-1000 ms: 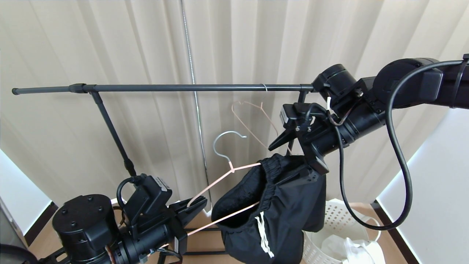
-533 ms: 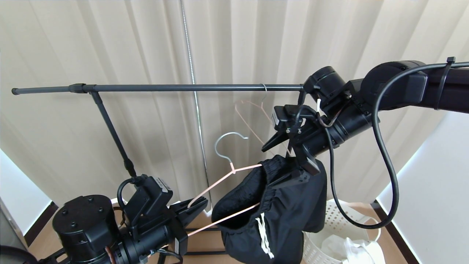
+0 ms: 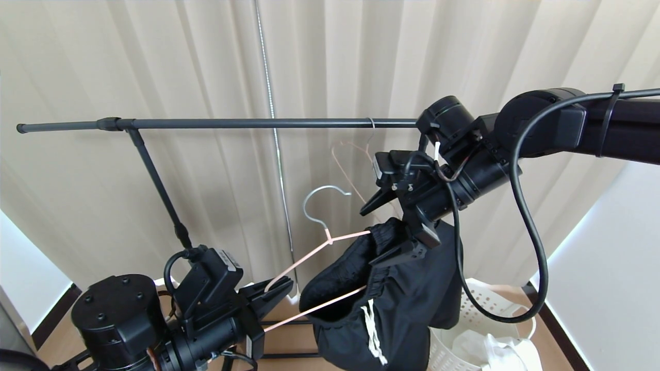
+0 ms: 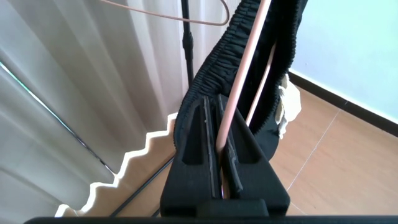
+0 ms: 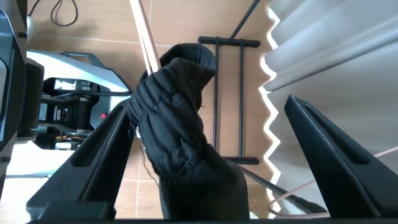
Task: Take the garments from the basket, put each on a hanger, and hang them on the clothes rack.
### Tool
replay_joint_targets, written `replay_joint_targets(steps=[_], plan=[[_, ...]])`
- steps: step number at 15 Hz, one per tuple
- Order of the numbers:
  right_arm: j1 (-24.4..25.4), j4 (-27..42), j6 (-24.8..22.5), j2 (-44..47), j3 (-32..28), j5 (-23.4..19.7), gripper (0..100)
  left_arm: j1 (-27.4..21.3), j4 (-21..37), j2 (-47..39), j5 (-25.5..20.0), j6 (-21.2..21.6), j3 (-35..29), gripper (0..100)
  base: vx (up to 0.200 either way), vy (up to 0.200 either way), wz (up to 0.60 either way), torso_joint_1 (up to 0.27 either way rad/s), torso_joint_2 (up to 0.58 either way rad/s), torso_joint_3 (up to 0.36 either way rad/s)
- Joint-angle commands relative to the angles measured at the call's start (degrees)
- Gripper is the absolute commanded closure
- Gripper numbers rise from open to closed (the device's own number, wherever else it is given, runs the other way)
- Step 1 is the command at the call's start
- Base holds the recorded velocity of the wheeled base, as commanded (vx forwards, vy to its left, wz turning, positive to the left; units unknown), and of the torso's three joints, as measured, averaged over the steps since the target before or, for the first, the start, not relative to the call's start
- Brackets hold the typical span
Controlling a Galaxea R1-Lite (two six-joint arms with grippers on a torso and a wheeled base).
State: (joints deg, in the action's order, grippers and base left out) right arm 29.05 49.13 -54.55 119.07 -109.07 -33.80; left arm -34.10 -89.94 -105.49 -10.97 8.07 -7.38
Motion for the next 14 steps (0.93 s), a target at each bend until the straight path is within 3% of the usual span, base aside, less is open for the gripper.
replay_joint_targets(steps=[1, 3, 4, 14], plan=[[0.0, 0.0, 0.0, 0.0, 0.1, 0.0, 0, 0.0, -0.1, 0.0, 0.1, 0.0, 0.0, 100, 0.000, 0.000, 0.00, 0.000, 0.00, 0.000], [0.0, 0.2, 0.1, 0.0, 0.2, 0.1, 0, 0.0, -0.1, 0.0, 0.0, -0.1, 0.0, 100, 0.000, 0.000, 0.00, 0.000, 0.00, 0.000], [0.0, 0.3, 0.2, 0.0, 0.3, 0.1, 100, 0.0, -0.1, 0.0, 0.1, 0.0, 0.0, 100, 0.000, 0.000, 0.00, 0.000, 0.00, 0.000], [0.0, 0.5, 0.1, -2.5, 3.8, 0.0, 100, 0.2, -0.1, -0.1, 0.1, -0.3, -0.2, 100, 0.000, 0.000, 0.00, 0.000, 0.00, 0.000]])
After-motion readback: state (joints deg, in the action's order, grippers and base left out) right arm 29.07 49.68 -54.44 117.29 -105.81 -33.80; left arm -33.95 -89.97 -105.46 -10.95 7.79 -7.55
